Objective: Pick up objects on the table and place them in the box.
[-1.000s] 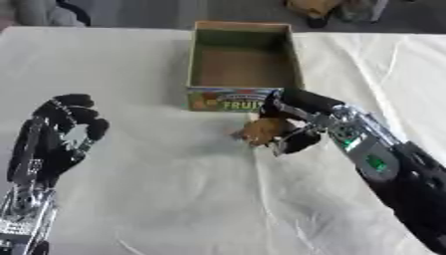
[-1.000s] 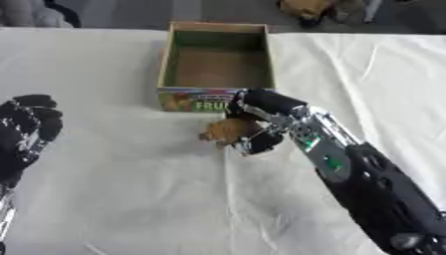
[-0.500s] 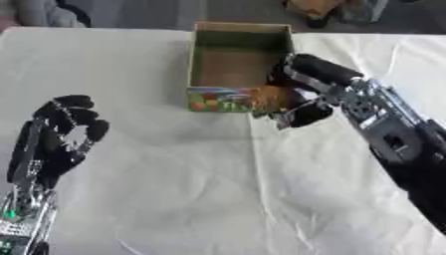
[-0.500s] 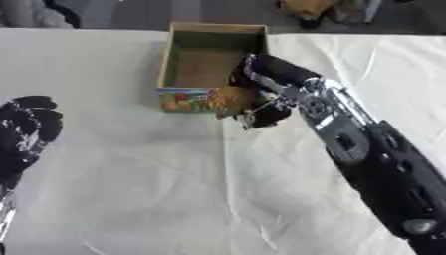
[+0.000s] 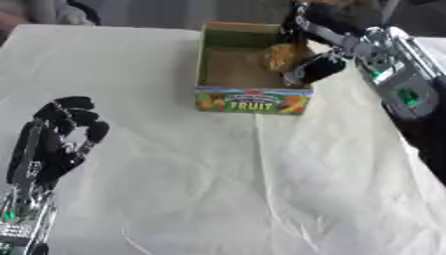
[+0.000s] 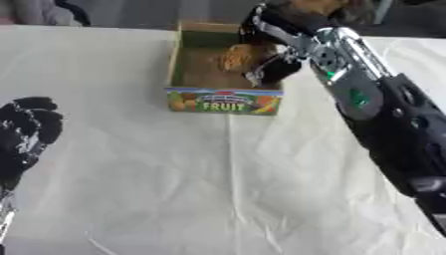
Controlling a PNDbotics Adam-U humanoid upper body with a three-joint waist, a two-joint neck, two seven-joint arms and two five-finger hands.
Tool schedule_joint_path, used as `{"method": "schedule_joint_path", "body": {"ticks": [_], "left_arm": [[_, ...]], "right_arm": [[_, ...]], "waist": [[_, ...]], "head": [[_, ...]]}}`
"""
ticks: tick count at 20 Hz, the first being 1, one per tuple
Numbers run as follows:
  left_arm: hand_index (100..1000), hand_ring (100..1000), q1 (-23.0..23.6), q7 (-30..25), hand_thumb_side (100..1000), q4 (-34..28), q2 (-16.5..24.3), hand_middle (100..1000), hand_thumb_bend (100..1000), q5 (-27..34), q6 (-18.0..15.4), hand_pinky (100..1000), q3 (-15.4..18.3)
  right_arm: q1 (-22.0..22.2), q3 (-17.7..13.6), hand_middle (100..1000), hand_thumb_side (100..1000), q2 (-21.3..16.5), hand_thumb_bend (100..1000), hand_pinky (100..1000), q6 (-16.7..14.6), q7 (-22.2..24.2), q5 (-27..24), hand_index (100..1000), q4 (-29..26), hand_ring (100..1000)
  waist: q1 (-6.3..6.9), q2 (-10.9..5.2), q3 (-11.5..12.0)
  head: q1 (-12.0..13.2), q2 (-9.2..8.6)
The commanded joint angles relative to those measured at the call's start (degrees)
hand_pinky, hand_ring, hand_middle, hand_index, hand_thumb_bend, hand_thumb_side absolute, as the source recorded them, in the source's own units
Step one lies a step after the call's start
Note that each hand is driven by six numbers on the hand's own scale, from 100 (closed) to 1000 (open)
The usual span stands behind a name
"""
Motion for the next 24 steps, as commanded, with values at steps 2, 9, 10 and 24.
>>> {"method": "schedule_joint_path", "body": {"ticks": [2, 9, 10, 24], "left_arm": [[691, 608, -1.52, -0.92, 476, -1.31, -0.10, 599, 802, 0.42, -0.08, 642, -0.87], [691, 608, -3.51, -2.72, 475, -1.55, -0.70, 599, 801, 0.96, -0.07, 642, -2.52], [691, 607, -3.68, -2.88, 475, -1.57, -0.73, 599, 801, 1.01, -0.06, 642, -2.66], [691, 607, -4.97, -4.75, 476, -1.70, -1.05, 599, 799, 1.64, 0.05, 643, -4.23]], "right_arm": [[-3.85, -2.28, 380, 100, 0.33, 269, 493, -0.65, -1.47, 4.47, 505, 6.34, 427], [-8.05, -6.38, 387, 100, 2.21, 287, 505, -0.64, -5.91, 13.14, 512, 18.71, 442], [-8.38, -6.94, 388, 100, 2.50, 288, 506, -0.59, -6.62, 14.11, 514, 20.26, 443], [-7.97, -12.81, 471, 100, 6.97, 234, 553, -0.66, -15.99, 20.33, 598, 36.62, 504]], "waist": [[0.04, -0.37, 1.38], [-0.15, 0.52, 5.05], [-0.20, 0.61, 5.43], [0.07, 0.86, 9.18]], "head": [[-1.12, 0.33], [-3.07, 0.33], [-3.34, 0.33], [-5.60, 0.33]]}}
